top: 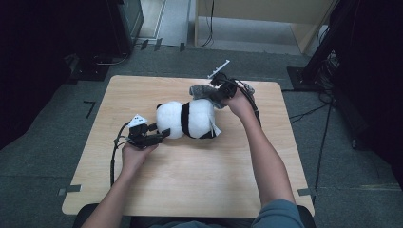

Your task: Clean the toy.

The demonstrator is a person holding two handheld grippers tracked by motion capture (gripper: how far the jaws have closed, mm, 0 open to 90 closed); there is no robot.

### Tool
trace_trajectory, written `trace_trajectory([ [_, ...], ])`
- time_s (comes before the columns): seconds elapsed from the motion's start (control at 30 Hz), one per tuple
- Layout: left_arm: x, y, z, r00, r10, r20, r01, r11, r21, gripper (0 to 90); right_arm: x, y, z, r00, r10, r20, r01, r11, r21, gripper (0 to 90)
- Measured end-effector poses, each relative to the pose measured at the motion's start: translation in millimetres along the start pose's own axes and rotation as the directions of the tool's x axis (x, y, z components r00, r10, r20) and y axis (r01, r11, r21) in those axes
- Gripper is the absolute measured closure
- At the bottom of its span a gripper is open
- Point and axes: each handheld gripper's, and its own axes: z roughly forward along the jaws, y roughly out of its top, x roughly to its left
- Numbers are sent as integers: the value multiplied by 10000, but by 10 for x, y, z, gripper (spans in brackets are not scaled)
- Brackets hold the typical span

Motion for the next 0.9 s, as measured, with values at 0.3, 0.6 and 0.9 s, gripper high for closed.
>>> trace_trajectory([
  [0.3, -5, 4, -3, 10000, 17, -15, -17, 10000, 15, 316, 75, 110, -182, 9998, 158, -153, -174, 9937, -1107, 727],
  [0.6, -11, 8, -7, 10000, 42, -55, -42, 10000, -4, 319, 506, 439, -167, 9959, -529, -730, 416, 9881, -1479, 726],
  [0.9, -15, 12, -5, 10000, -57, -62, 57, 10000, -45, 323, 1014, 699, 24, 9789, -1401, -1489, 1200, 9833, -1367, 725],
])
